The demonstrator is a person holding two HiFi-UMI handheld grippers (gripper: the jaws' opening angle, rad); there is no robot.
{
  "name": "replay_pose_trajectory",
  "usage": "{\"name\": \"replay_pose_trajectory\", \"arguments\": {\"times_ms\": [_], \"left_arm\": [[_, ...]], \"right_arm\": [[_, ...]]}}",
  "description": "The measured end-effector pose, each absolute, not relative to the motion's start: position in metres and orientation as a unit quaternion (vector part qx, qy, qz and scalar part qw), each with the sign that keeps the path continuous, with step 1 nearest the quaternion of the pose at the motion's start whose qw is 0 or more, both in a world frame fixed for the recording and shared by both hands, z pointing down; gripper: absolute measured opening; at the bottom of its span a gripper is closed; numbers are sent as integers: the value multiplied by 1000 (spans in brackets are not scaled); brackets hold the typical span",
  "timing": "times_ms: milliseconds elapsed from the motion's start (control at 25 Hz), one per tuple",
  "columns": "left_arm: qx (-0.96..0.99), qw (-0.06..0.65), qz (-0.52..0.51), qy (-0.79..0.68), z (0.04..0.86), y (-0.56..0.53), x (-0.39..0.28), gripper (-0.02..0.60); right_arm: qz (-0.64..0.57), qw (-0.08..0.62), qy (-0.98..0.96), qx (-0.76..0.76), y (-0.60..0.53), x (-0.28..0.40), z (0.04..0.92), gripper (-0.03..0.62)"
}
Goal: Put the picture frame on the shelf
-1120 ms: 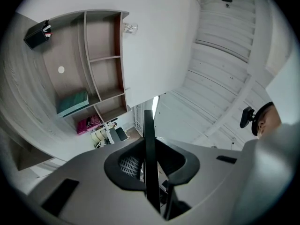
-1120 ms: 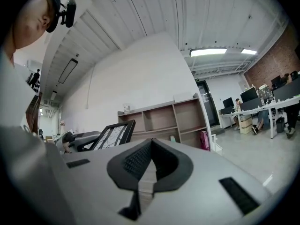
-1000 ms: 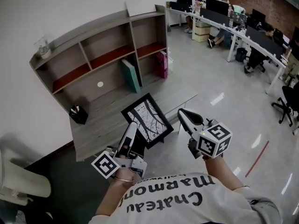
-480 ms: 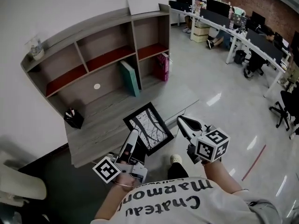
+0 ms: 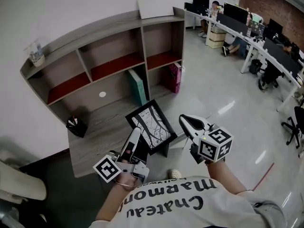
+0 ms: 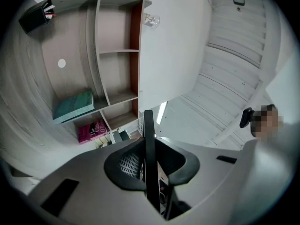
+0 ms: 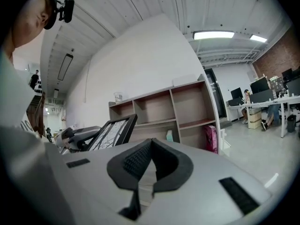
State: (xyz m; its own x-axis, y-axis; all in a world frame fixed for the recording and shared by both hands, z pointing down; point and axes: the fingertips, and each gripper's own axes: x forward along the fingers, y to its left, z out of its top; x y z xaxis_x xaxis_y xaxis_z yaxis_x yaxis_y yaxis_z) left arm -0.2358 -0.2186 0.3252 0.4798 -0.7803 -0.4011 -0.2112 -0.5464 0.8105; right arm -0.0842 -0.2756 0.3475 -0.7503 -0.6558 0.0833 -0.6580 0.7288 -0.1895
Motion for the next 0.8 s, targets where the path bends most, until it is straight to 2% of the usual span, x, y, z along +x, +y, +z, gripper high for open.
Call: {"name": "replay_pose_trajectory", "arguments": {"times_ms": [320, 800], "left_arm": [[790, 327, -405, -325, 302, -303, -216, 81], [796, 303, -410, -327, 297, -404, -185, 81]], "right_arm": [[78, -4, -944, 321, -364, -73, 316, 8], [86, 2, -943, 321, -455, -26, 329, 8]]}}
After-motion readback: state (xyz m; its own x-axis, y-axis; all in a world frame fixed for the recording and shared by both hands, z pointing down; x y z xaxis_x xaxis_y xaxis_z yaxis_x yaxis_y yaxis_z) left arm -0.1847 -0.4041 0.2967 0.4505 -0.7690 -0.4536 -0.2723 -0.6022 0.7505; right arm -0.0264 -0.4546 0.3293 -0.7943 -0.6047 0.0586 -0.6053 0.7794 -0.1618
